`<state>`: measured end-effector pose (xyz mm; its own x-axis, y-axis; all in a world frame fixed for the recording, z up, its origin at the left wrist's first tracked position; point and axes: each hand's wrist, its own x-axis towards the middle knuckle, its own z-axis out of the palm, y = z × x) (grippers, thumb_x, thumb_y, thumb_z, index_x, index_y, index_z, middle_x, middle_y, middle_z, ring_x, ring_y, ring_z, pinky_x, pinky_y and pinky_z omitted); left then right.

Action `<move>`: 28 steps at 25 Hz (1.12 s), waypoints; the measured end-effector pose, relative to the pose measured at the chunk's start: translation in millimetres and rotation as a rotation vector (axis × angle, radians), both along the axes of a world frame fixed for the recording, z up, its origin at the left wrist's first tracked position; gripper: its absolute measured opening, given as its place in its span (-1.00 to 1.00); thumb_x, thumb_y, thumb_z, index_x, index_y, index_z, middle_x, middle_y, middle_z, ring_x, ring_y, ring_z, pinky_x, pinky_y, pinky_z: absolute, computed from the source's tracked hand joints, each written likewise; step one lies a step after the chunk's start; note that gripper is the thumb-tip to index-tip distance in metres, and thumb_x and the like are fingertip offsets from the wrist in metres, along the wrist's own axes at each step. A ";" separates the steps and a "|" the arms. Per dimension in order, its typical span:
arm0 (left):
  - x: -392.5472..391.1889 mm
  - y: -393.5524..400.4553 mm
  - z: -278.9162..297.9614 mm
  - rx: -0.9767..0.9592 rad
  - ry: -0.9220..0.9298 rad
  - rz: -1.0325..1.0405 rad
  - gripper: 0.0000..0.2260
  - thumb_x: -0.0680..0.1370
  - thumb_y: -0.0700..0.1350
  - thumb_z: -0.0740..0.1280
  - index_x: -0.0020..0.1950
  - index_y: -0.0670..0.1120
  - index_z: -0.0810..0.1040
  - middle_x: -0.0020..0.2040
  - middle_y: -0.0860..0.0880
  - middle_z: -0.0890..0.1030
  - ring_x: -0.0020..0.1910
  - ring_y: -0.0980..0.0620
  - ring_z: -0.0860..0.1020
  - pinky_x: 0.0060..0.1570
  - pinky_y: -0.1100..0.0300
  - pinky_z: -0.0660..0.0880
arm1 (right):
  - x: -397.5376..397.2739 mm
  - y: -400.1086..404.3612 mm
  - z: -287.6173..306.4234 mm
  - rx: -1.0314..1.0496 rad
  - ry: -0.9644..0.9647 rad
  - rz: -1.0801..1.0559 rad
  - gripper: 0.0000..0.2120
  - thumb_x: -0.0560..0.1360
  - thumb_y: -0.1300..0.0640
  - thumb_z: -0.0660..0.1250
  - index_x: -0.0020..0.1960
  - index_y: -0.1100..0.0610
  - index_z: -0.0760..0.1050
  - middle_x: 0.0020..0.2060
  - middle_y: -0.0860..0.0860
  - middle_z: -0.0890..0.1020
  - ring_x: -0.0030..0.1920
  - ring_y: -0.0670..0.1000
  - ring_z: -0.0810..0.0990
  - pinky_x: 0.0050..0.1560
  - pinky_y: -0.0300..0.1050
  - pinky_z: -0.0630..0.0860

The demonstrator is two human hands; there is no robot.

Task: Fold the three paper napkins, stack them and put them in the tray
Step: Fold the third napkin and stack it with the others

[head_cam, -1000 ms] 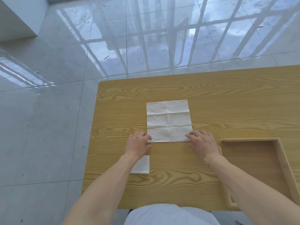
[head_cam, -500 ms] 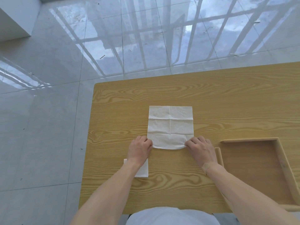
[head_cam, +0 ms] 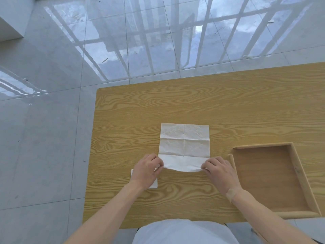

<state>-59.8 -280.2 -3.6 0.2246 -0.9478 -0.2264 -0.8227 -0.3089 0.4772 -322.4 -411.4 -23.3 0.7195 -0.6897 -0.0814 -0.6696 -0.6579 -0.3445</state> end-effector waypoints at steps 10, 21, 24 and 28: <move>-8.4 23.6 18.8 0.198 0.310 -0.003 -0.96 0.58 -0.03 0.35 -0.05 0.04 0.58 -0.03 0.18 0.56 0.04 0.21 0.46 0.06 0.20 0.44 | -21.6 32.9 0.9 -0.040 -0.007 0.030 -0.93 0.42 0.10 0.49 -0.11 0.00 0.63 -0.16 -0.11 0.66 -0.07 0.05 0.61 -0.20 -0.06 0.47; 15.6 11.1 19.5 0.311 0.530 0.182 -0.96 0.53 -0.04 0.41 -0.12 0.08 0.61 -0.08 0.11 0.64 -0.07 0.24 0.56 -0.02 0.28 0.47 | -5.2 1.7 15.6 -0.005 -0.084 0.058 -0.97 0.49 0.06 0.41 -0.11 -0.01 0.62 -0.24 -0.15 0.64 -0.12 0.01 0.57 -0.21 -0.08 0.47; 25.9 -5.3 16.4 0.369 0.515 0.229 -0.95 0.53 -0.03 0.39 -0.13 0.07 0.61 -0.11 0.13 0.64 -0.16 0.24 0.56 -0.14 0.31 0.44 | 11.2 -13.3 14.9 0.013 -0.055 0.041 -0.95 0.51 0.07 0.39 -0.09 -0.01 0.64 -0.24 -0.13 0.65 -0.11 0.05 0.57 -0.17 -0.06 0.46; 33.6 -24.5 8.5 0.372 0.519 0.295 -0.94 0.54 -0.06 0.37 -0.09 -0.01 0.61 -0.07 0.07 0.64 -0.14 0.14 0.55 -0.21 0.29 0.45 | 27.9 -28.1 11.8 0.104 0.016 -0.023 -0.80 0.58 -0.04 0.27 0.09 -0.02 0.62 -0.10 -0.13 0.67 0.02 0.03 0.52 -0.01 -0.04 0.42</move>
